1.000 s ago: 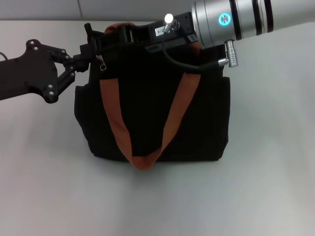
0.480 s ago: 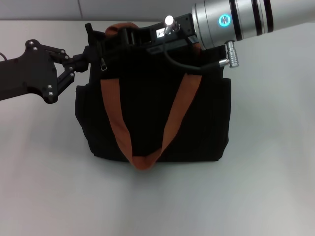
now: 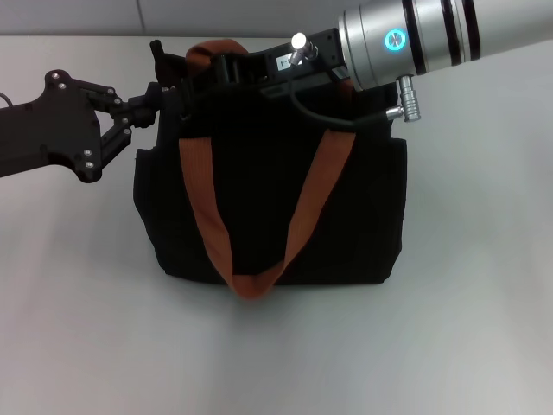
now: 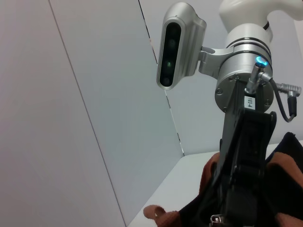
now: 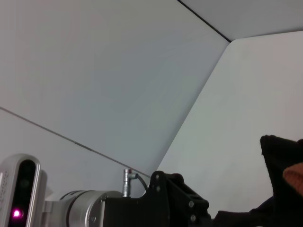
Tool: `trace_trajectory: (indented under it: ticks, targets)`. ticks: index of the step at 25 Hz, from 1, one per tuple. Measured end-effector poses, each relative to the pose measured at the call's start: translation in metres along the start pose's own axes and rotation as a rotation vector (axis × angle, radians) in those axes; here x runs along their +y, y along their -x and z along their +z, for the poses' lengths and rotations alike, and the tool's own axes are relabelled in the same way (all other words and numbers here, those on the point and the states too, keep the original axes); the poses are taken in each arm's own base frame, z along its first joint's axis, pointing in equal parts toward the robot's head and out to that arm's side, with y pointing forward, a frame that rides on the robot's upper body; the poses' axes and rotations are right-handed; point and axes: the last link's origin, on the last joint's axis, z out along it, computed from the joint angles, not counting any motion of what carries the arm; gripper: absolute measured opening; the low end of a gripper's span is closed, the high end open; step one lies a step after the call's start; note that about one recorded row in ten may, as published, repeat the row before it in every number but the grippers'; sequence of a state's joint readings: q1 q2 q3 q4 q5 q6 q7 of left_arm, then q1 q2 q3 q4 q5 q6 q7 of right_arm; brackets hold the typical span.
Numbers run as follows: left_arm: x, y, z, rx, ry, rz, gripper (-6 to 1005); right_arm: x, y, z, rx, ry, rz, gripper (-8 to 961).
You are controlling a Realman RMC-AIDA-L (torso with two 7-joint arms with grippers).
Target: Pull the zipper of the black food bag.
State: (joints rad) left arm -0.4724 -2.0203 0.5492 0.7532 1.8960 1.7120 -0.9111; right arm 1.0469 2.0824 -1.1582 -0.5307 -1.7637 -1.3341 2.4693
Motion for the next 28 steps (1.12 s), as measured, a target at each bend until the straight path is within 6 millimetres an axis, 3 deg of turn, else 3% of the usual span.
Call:
trace_trajectory:
  ticks: [17, 22, 28]
  targets:
    - [0.0021, 0.0019, -0.0026, -0.004, -0.003, -0.006, 30, 0.0006, -0.0013, 0.0054, 0.035, -0.042, -0.051, 64]
    - [0.0029, 0.0028, -0.0036, -0.005, -0.005, -0.008, 30, 0.0007, -0.0009, 0.0038, 0.031, -0.044, -0.062, -2]
    - [0.0027, 0.0039, -0.0058, -0.008, -0.017, -0.009, 30, -0.0002, -0.0016, 0.0022, 0.034, -0.054, -0.074, -2]
